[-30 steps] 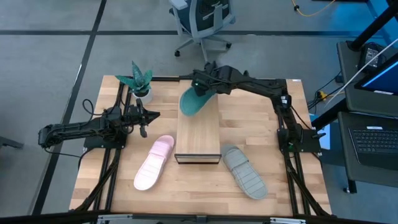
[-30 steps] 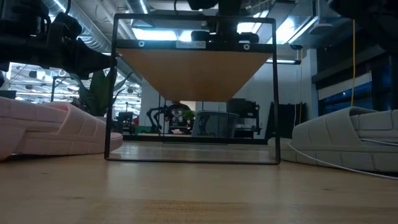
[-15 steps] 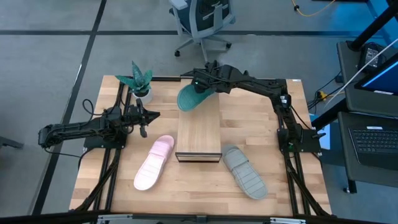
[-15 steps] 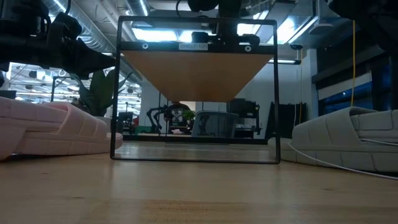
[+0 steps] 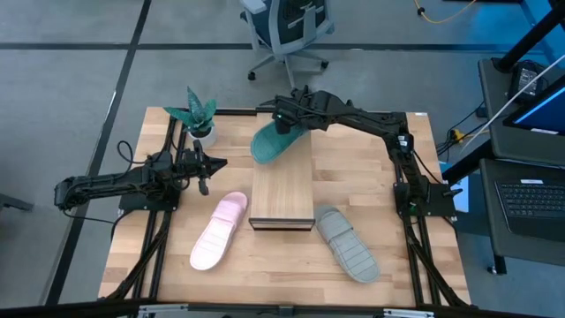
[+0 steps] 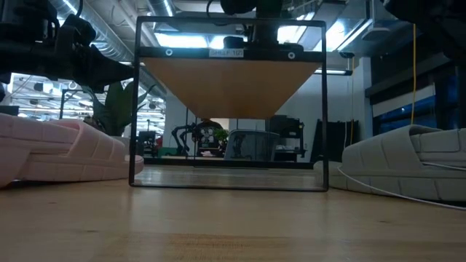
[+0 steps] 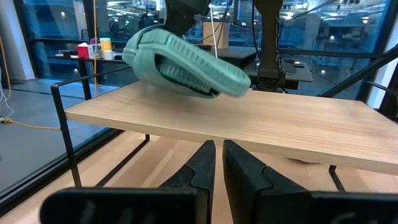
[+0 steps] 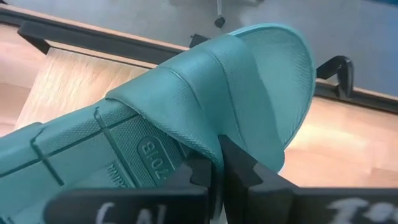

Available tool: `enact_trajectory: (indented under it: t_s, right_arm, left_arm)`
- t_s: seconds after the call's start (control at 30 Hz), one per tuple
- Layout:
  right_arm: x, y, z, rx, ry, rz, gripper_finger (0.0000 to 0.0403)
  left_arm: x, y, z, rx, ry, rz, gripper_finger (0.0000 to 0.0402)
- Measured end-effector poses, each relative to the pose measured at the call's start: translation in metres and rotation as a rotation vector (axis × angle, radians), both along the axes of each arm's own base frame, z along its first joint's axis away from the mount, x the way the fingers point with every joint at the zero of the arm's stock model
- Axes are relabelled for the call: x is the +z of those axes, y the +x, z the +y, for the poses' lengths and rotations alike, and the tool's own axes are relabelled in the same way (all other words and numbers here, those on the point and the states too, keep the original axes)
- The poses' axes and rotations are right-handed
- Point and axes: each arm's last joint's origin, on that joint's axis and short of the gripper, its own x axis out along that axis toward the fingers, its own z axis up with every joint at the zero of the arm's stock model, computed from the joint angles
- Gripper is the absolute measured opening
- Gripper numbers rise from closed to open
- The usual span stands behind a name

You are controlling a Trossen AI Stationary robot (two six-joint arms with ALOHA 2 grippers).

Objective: Pick and place slippers onto the shelf
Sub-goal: Put the green pair of slippers on the shelf

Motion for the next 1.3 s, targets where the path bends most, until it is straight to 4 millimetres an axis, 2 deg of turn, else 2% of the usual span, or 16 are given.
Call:
enact_trajectory:
  t_s: [0.43,0.73,0.93,1.3]
  right_arm:
    - [0.001,0.004,0.013,0.011,0.006,-0.016,0.0012]
    - [0.027,-0.001,0.027,0.035,0.018,-0.106,0.0012]
    - [0.026,-0.006,0.036,0.015,0.027,-0.056,0.0012]
    - [0.026,-0.007,0.034,-0.011,0.027,-0.06,0.0012]
  left_arm:
    - [0.0,0.0,0.0,0.0,-0.001,0.0,0.0025]
    - [0.0,0.0,0.0,0.0,-0.001,0.001,0.0025]
    - [0.0,0.0,0.0,0.0,-0.005,-0.001,0.0025]
    - [0.0,0.0,0.0,0.0,-0.008,-0.002,0.0025]
